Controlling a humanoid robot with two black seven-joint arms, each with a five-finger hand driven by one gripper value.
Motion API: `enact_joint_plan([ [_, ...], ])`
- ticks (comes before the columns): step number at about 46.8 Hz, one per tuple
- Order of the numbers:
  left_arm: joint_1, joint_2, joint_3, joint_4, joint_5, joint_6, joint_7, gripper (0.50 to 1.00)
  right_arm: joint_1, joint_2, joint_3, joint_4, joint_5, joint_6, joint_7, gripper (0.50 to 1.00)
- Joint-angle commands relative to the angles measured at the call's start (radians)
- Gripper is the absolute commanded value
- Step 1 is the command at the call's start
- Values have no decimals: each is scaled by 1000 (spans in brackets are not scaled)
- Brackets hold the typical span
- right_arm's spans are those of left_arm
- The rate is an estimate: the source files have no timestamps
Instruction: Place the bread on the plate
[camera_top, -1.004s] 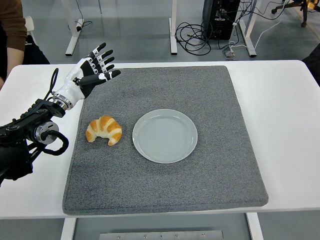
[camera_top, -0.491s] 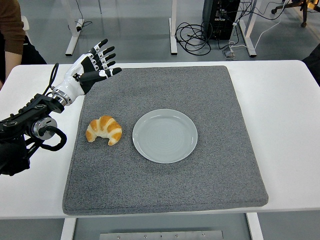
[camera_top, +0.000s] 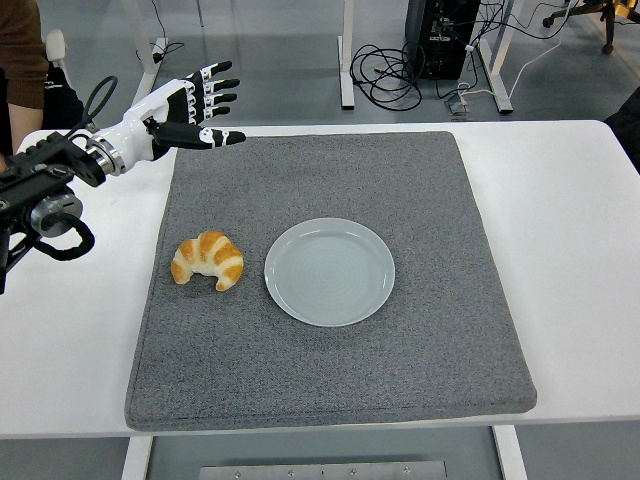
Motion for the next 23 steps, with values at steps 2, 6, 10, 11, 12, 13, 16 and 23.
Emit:
enact_joint_plan([
  [2,-38,84,54,-161,57,45,6,930,0,0,1,1,1,0,0,1000],
  [6,-63,153,92,-306,143,89,13,930,0,0,0,1,1,0,0,1000],
  [10,-69,207,103,-408,258,134,16,931,0,0,-1,-1,-1,0,0,1000],
  [11,-69,216,103,-425,287,141,16,931,0,0,-1,-1,-1,0,0,1000],
  [12,-69,224,103,-439,318,147,18,931,0,0,0,-1,-1,0,0,1000],
  [13,-69,232,103,-448,345,149,19,931,0,0,1,-1,-1,0,0,1000],
  [16,-69,247,103,-465,414,151,29,933,0,0,1,1,1,0,0,1000],
  [23,-68,278,106,-492,543,151,42,937,0,0,1,1,-1,0,0,1000],
])
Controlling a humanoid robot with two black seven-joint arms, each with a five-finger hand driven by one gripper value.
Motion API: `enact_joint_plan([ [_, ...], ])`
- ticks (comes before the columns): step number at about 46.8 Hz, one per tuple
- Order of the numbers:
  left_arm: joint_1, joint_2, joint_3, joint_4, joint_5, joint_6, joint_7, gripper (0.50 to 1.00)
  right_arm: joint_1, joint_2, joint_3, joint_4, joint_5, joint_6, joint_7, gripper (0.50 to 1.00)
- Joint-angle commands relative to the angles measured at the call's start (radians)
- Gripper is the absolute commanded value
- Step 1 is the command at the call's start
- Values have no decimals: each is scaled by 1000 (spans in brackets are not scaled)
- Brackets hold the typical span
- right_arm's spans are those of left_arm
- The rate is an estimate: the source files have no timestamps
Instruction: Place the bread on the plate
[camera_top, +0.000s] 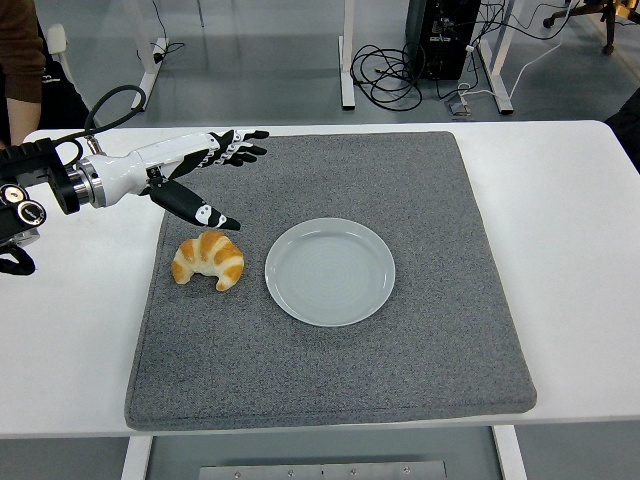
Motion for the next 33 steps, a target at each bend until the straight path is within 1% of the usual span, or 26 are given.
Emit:
enact_joint_plan([
  [1,5,14,1,-13,66,0,3,939,0,0,-1,1,0,0,0,1000],
  [7,15,39,-1,-27,169,4,5,940,0,0,-1,1,1,0,0,1000],
  [14,46,57,-2,-28,228,33,-8,945,0,0,0,1,0,0,0,1000],
  [20,77,59,-5,-28,262,82,-15,945,0,0,0,0,1,0,0,1000],
  [25,101,56,-5,-27,299,127,-34,943,0,0,-1,1,1,0,0,1000],
  [33,147,45,-8,-19,339,184,-38,943,0,0,0,1,0,0,0,1000],
])
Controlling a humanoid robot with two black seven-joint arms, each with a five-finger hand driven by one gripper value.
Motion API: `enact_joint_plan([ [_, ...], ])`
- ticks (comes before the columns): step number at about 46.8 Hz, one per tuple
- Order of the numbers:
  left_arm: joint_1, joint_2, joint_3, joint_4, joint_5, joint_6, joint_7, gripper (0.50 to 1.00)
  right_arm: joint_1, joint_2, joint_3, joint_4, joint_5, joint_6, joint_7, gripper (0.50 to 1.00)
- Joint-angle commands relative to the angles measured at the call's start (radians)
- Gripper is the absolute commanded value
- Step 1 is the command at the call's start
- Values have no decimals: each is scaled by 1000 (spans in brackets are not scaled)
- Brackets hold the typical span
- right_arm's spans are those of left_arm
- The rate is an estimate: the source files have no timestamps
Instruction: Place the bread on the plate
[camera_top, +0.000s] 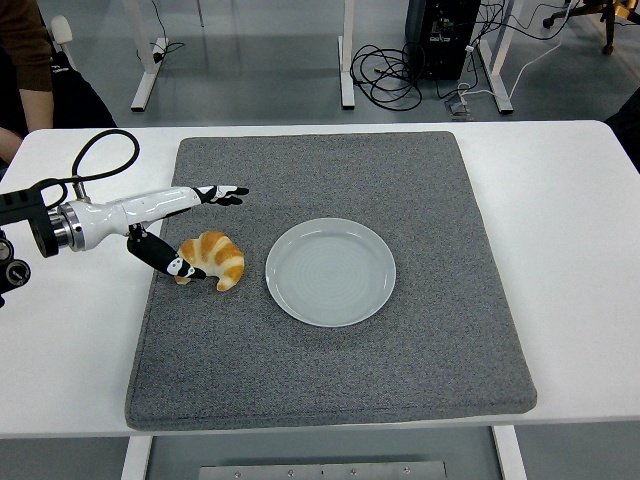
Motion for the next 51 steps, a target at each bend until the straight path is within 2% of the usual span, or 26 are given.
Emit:
enact_joint_plan([
  [1,20,-4,-2,6,8,22,-1,943,0,0,-1,0,1,0,0,1000],
  [10,49,-56,-7,83,5,67,-39,943,0,0,0,1,0,0,0,1000],
  [16,71,-74,-8,125,-3,75,-68,943,0,0,0,1,0,0,0,1000],
  [29,91,-85,-7,144,-6,88,-73,943,0,0,0,0,0,0,0,1000],
  [38,106,-136,-8,230,-7,91,-113,943,0,0,0,0,0,0,0,1000],
  [51,115,-162,-8,255,-10,94,-117,943,0,0,-1,1,0,0,0,1000],
])
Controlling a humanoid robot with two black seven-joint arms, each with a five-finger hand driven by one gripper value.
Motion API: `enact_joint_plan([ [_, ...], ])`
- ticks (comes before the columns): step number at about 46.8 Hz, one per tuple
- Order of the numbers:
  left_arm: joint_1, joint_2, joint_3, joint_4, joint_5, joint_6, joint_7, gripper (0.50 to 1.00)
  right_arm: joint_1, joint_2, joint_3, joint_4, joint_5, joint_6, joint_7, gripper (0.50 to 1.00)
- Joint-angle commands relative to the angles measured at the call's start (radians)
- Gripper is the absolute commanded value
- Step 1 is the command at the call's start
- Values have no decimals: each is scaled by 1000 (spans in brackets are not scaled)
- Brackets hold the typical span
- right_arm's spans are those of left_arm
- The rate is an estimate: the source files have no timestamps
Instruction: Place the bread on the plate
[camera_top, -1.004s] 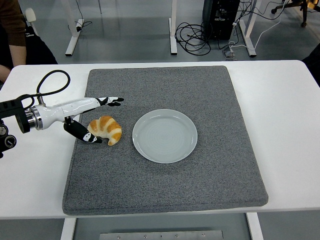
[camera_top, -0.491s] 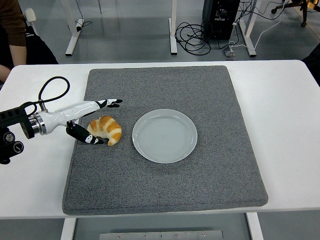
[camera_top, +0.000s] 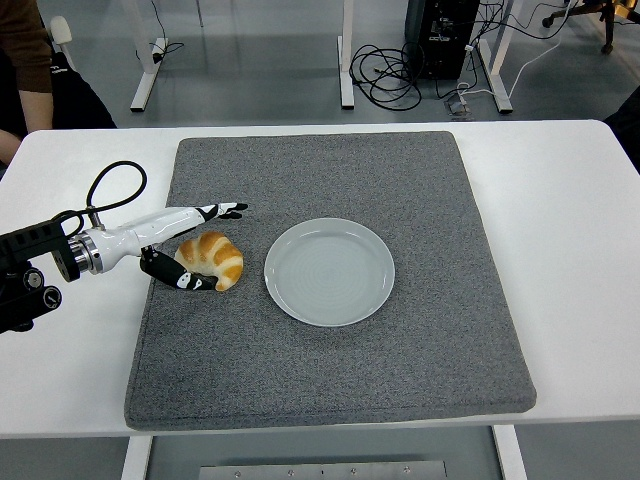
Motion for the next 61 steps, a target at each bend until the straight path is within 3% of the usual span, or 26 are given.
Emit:
enact_joint_plan([
  [1,0,-8,-1,0,-2,2,0,943,0,0,1,1,1,0,0,1000],
  [15,11,-68,2,95,-2,16,-29,943,0,0,1,-1,-1,0,0,1000],
  [32,17,-78,0,106,-2,16,-29,930,0,0,1,1,-1,0,0,1000],
  [46,16,-80,3,109,0,16,-29,806,0,0,-1,-1,-1,0,0,1000],
  [61,3,-80,11,109,3,16,-29,551,0,0,1,1,-1,0,0,1000],
])
